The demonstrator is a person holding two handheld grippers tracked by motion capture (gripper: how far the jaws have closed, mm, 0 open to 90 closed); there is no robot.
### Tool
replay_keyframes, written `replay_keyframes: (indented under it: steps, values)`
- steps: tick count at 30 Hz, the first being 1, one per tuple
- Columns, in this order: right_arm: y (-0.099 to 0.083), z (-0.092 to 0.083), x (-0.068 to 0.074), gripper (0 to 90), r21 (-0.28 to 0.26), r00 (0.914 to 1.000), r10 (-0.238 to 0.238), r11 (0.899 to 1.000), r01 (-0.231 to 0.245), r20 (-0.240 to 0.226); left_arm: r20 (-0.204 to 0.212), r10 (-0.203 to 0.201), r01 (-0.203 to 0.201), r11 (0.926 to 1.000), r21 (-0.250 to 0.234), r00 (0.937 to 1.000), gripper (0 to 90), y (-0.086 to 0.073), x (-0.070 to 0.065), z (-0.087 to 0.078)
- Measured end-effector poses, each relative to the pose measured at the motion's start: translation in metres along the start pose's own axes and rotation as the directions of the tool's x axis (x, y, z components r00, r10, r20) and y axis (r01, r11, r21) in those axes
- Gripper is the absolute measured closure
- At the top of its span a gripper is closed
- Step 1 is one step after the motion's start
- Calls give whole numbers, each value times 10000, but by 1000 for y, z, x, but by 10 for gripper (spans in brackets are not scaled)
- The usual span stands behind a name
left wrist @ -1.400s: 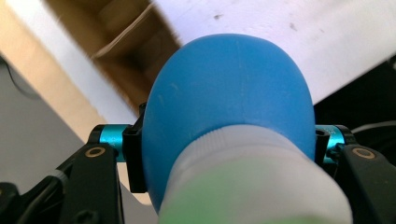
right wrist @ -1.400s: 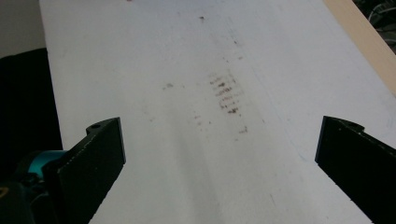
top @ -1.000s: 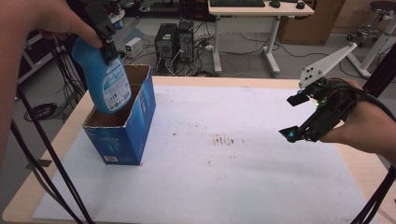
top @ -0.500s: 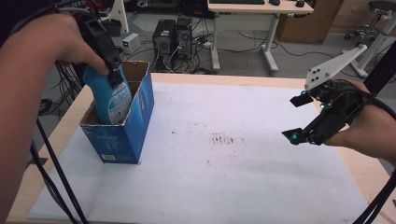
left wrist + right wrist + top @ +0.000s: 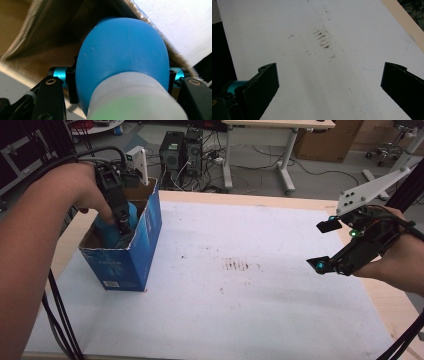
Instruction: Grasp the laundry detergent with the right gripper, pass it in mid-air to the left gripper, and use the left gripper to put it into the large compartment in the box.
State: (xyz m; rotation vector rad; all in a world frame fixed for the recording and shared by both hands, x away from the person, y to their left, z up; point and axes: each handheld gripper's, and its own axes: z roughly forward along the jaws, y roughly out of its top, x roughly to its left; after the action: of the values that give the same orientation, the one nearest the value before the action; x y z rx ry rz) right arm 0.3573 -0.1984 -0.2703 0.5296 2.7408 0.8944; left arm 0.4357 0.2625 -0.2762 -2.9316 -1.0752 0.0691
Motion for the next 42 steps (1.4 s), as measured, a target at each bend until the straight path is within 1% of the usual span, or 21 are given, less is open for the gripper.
replay_keyframes:
  steps: [1, 2, 3, 6, 8, 9, 12, 15, 17, 19, 23, 29, 33, 35, 39, 42]
  values:
    - [-1, 1, 0, 6, 25, 10000, -5, 10000, 5, -21, -26, 177, -177, 9998, 30, 9998, 381, 0, 0, 3]
    - [-1, 1, 0, 6, 37, 10000, -1, 10000, 1, -11, -37, 261, -260, 9996, 66, 9997, 381, 0, 0, 6]
    - [-2, 2, 0, 6, 122, 10000, 2, 9999, -2, -19, -8, 277, -277, 9996, 97, 9996, 380, -1, 1, 9]
    - [-3, 2, 0, 6, 129, 10000, 29, 9999, -28, -27, 145, 382, -383, 9992, 68, 9992, 380, -2, 5, 18]
    - [-3, 2, 0, 6, 115, 10000, 31, 9999, -31, -1, 175, 437, -436, 9990, -52, 9989, 379, -2, 6, 20]
    - [-3, 2, 0, 6, 122, 10000, 20, 9999, -20, -1, 187, 365, -361, 9991, -218, 9992, 379, -3, 6, 20]
    - [-3, 2, 1, 6, 141, 10000, 29, 9999, -29, -3, 254, 345, -342, 9993, -141, 9991, 378, -2, 6, 21]
    - [-3, 2, 1, 6, 186, 10000, 23, 9998, -23, 21, 322, 197, -199, 9998, 57, 9993, 376, -1, 7, 20]
    - [-3, 2, 2, 6, 132, 10000, 59, 9999, -60, 19, 404, 125, -125, 9999, -21, 9991, 374, 0, 7, 20]
    - [-4, 2, 2, 6, 173, 10000, 40, 9998, -40, 0, 465, -104, 109, 9999, -104, 9989, 365, -1, 9, 18]
    - [-5, 0, 3, 7, 162, 10000, 60, 9999, -60, 14, 434, -244, 256, 9993, -272, 9988, 329, -2, 9, 9]
    - [-9, -5, 2, 6, 84, 9999, 97, 9999, -98, 59, 338, -235, 241, 9995, -188, 9992, 300, -3, 5, -5]
    - [-11, -8, -1, 6, 27, 9999, 104, 9999, -105, 99, 69, -346, 347, 9990, -288, 9994, 285, -3, 3, -17]
    - [-12, -10, -2, 6, 36, 9999, 111, 9999, -112, 119, -125, -339, 336, 9990, -287, 9993, 265, -3, 1, -24]
    - [-13, -15, -9, 6, 57, 9997, 149, 9999, -150, 192, -379, -303, 290, 9990, -349, 9988, 238, 0, -4, -40]
    - [-14, -17, -15, 6, 138, 9996, 172, 9998, -175, 203, -395, -199, 179, 9987, -485, 9990, 219, 5, -10, -54]
